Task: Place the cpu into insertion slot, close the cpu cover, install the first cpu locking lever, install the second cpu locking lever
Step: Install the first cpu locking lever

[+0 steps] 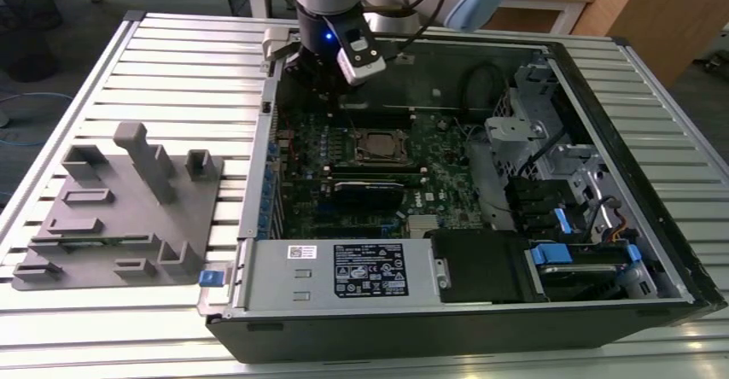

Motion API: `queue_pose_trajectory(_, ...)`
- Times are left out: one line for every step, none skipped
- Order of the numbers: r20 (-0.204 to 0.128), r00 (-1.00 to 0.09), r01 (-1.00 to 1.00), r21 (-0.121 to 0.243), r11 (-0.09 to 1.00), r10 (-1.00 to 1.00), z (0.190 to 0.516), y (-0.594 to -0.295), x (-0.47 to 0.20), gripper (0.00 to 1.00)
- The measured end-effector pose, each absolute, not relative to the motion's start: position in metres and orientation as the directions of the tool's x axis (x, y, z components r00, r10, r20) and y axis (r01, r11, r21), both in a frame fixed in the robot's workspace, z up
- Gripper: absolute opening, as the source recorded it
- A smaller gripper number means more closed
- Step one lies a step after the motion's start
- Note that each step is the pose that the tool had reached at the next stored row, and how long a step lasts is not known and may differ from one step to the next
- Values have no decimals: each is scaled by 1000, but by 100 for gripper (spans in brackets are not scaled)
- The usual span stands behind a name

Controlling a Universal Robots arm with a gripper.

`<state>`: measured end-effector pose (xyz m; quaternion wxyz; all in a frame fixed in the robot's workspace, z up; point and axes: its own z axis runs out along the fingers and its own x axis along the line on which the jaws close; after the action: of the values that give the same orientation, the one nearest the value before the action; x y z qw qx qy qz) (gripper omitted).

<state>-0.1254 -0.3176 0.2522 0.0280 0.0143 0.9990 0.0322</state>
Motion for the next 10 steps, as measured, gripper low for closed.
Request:
queue_pose_trajectory(-55, -998, 27, 65, 998, 30, 252, -316, -125, 11)
queue_pose_trajectory(-55, -998, 27, 65, 998, 30, 252, -315, -125, 11)
queue_pose_trajectory(-55, -998, 27, 65, 998, 30, 252, -314, -125, 11)
queue_pose_trajectory(-55, -998, 27, 65, 998, 30, 252, -313, -125, 11)
queue_pose_trajectory(-55, -998, 27, 65, 998, 30, 252, -312, -125, 11)
queue_pose_trajectory(-55, -998, 27, 65, 998, 30, 252, -311, -125, 11)
queue_pose_trajectory(-55, -998, 27, 65, 998, 30, 252, -310, -125, 11)
queue_pose_trajectory(-55, -998, 27, 65, 998, 30, 252, -309, -125, 11)
queue_pose_trajectory(-55, -998, 27, 65, 998, 30, 251, -309, -125, 11)
queue_pose_trajectory(-55, -998, 27, 66, 997, 30, 251, -308, -125, 11)
